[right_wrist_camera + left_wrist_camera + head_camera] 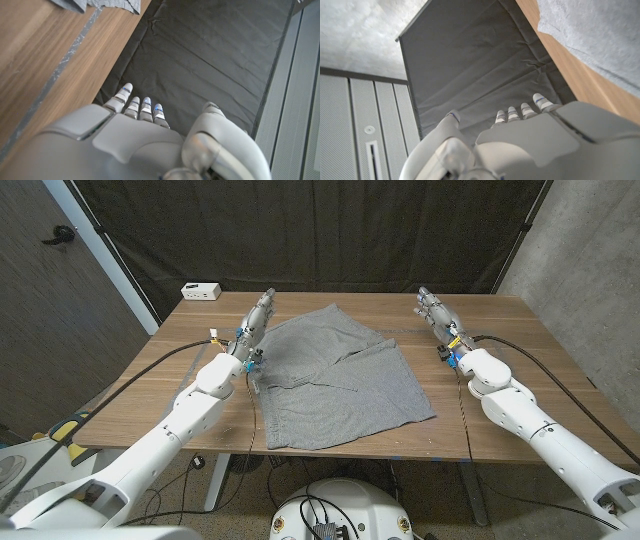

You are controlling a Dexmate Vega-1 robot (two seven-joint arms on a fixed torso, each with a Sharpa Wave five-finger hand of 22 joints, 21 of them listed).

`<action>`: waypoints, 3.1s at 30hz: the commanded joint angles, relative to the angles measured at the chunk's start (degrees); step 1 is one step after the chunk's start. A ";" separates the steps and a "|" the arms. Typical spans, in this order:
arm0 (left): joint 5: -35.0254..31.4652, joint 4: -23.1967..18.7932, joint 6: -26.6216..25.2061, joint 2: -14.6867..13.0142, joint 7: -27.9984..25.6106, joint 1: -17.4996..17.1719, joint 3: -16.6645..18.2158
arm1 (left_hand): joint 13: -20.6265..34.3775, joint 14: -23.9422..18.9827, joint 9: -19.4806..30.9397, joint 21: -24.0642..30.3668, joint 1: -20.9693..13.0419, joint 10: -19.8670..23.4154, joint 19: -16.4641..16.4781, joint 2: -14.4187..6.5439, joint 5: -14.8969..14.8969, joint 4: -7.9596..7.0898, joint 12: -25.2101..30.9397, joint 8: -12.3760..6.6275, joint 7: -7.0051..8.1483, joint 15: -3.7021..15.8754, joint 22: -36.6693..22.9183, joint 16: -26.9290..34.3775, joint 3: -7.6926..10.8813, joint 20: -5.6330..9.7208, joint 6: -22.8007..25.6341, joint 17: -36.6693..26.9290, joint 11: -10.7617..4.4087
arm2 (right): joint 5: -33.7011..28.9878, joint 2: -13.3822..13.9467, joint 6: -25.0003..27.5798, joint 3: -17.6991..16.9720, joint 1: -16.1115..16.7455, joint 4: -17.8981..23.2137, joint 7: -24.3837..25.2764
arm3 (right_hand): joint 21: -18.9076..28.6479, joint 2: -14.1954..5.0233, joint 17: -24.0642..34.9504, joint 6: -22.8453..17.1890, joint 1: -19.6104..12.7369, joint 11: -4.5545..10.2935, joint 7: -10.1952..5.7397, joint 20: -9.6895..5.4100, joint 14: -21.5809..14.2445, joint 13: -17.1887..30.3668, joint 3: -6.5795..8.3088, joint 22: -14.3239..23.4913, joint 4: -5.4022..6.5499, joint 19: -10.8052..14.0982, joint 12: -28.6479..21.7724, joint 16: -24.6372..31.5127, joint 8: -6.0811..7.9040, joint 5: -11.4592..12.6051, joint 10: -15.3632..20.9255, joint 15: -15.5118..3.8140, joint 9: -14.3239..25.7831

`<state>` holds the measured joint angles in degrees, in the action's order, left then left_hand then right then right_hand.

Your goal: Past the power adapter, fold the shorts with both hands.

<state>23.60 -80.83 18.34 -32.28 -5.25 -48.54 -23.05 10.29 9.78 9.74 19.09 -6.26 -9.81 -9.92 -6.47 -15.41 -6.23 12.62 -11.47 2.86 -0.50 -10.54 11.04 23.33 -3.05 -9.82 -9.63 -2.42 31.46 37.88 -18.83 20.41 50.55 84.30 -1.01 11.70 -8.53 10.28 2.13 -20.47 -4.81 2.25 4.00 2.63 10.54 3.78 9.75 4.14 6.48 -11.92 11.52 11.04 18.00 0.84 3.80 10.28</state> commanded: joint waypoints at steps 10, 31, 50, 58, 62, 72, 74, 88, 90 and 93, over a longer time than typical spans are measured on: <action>-23.38 -23.27 -11.72 -7.44 -18.89 -9.72 1.30 | 0.17 -5.55 0.29 1.36 -8.04 8.81 6.24 0.08 4.44 7.15 2.35 -1.54 0.70 -2.69 -0.40 0.69 2.98 -6.37 8.87 -0.19 0.48 | -15.05 12.95 13.59 -0.88 5.53 17.73 6.23 | 0.87 -0.74 0.18 -5.61 -5.54 -0.39 -2.03 3.36 -6.58 0.36 3.12 0.43 -3.51 3.75 -1.14 1.41 1.28 -1.79 5.58 1.22 0.13; -33.06 -36.62 -21.45 -13.21 -19.90 -17.94 3.38 | 0.22 -8.18 0.34 1.08 -10.99 12.21 7.09 -0.47 5.18 9.97 2.33 -1.03 0.09 -3.55 -0.49 0.43 4.41 -6.77 11.91 -0.20 1.29 | -22.11 22.48 23.18 -5.81 14.72 31.47 9.64 | 0.98 -0.93 0.23 -8.07 -8.08 0.09 -2.17 3.35 -8.47 0.39 4.96 0.46 -5.33 5.09 -1.23 1.35 1.42 -2.99 7.82 0.65 0.17; -37.33 -44.65 -24.27 -15.98 -20.53 -27.45 7.19 | 0.25 -8.51 0.36 0.78 -11.66 12.38 6.92 -0.21 5.31 10.90 1.86 -0.50 0.54 -3.70 -0.54 0.16 4.57 -6.84 12.14 -0.22 0.99 | -28.00 25.97 30.10 -13.01 27.06 41.75 14.71 | 0.87 -0.91 0.32 -8.76 -8.68 0.53 -2.46 3.25 -9.18 0.41 5.66 0.46 -5.79 5.42 -1.16 1.25 1.26 -3.64 8.72 0.10 0.20; -38.33 -46.23 -24.08 -16.71 -20.47 -31.32 8.84 | 0.26 -8.45 0.37 0.67 -11.80 12.36 6.83 -0.12 5.35 11.15 1.68 -0.31 0.51 -3.64 -0.55 0.02 4.58 -6.89 12.12 -0.23 1.02 | -31.49 26.31 32.66 -15.35 31.59 45.10 15.48 | 0.82 -0.88 0.35 -9.11 -8.78 0.72 -2.50 3.26 -9.37 0.42 5.85 0.45 -5.90 5.48 -1.14 1.19 1.26 -3.85 9.04 0.01 0.21; -38.74 -46.81 -24.11 -17.06 -20.06 -32.86 9.54 | 0.27 -8.48 0.37 0.62 -11.86 12.36 6.80 -0.07 5.37 11.27 1.58 -0.17 0.58 -3.64 -0.56 -0.02 4.58 -6.87 12.00 -0.23 1.01 | -33.01 26.35 34.82 -15.88 33.04 46.39 15.06 | 0.81 -0.87 0.37 -9.15 -8.81 0.72 -2.61 3.23 -9.48 0.42 5.93 0.45 -5.93 5.53 -1.10 1.19 1.22 -3.93 9.12 0.00 0.21; -40.69 -48.26 -23.41 -17.33 -19.95 -36.39 10.53 | 0.28 -8.66 0.39 0.53 -12.02 12.54 6.83 -0.01 5.40 11.56 1.43 -0.02 0.57 -3.65 -0.59 -0.06 4.59 -6.90 12.14 -0.24 0.96 | -37.17 25.24 36.71 -17.98 37.98 48.79 15.40 | 0.82 -0.85 0.40 -9.17 -8.93 0.77 -2.69 3.13 -9.65 0.43 6.17 0.45 -6.05 5.81 -0.98 1.10 1.06 -4.16 9.28 -0.11 0.23; -40.86 -48.79 -23.61 -17.48 -19.61 -37.29 10.93 | 0.29 -8.68 0.39 0.53 -12.04 12.51 6.84 -0.01 5.40 11.60 1.39 0.00 0.55 -3.65 -0.60 -0.07 4.59 -6.87 12.14 -0.24 1.07 | -37.96 24.99 37.03 -18.59 39.17 49.34 15.33 | 0.80 -0.85 0.40 -9.16 -8.95 0.78 -2.67 3.15 -9.69 0.43 6.21 0.45 -6.07 5.81 -1.00 1.09 1.04 -4.20 9.39 -0.10 0.23; -42.82 -51.04 -24.30 -17.01 -19.85 -44.39 14.38 | 0.30 -8.66 0.40 0.40 -12.23 12.53 6.86 0.07 5.42 11.96 1.11 0.26 0.63 -3.56 -0.62 -0.21 4.60 -6.82 12.06 -0.25 1.05 | -43.25 23.90 40.97 -19.12 42.66 51.98 12.93 | 0.77 -0.80 0.44 -9.29 -9.09 0.88 -2.77 3.02 -9.97 0.45 6.52 0.44 -6.23 6.08 -0.83 1.01 0.89 -4.48 9.60 -0.56 0.25; -42.95 -51.23 -24.33 -16.72 -19.85 -45.22 14.71 | 0.31 -8.60 0.41 0.38 -12.26 12.57 6.85 0.10 5.42 12.02 1.07 0.30 0.64 -3.61 -0.63 -0.25 4.59 -6.78 12.05 -0.25 1.05 | -43.48 23.49 40.85 -19.31 43.11 51.98 12.75 | 0.77 -0.78 0.43 -9.35 -9.14 0.97 -2.78 3.04 -10.02 0.45 6.58 0.43 -6.28 6.13 -0.82 0.99 0.89 -4.51 9.66 -0.57 0.25; -42.95 -51.43 -24.04 -16.40 -19.64 -46.33 15.19 | 0.31 -8.64 0.41 0.33 -12.31 12.62 6.81 0.12 5.42 12.12 1.02 0.34 0.64 -3.60 -0.63 -0.26 4.59 -6.78 12.05 -0.26 0.89 | -43.53 23.03 40.26 -19.55 43.71 51.93 12.19 | 0.76 -0.77 0.43 -9.42 -9.22 0.97 -2.81 3.07 -10.10 0.45 6.65 0.43 -6.35 6.18 -0.82 0.98 0.88 -4.55 9.76 -0.60 0.25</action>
<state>-18.28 -130.92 -5.59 -49.44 -25.03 -90.18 -9.87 10.45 1.37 10.00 19.46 -17.99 2.57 -2.86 -6.49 -10.35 5.41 13.75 -11.22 3.07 -4.09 -11.07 10.80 27.84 -9.61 2.29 -9.72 -1.32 -9.53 61.95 20.51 1.66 91.59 135.05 12.80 12.19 -9.49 10.55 -6.76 -29.00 -3.89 -0.52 7.17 -6.97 10.79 9.95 9.99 -2.02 12.30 -12.81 12.74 12.12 13.74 10.15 3.38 10.26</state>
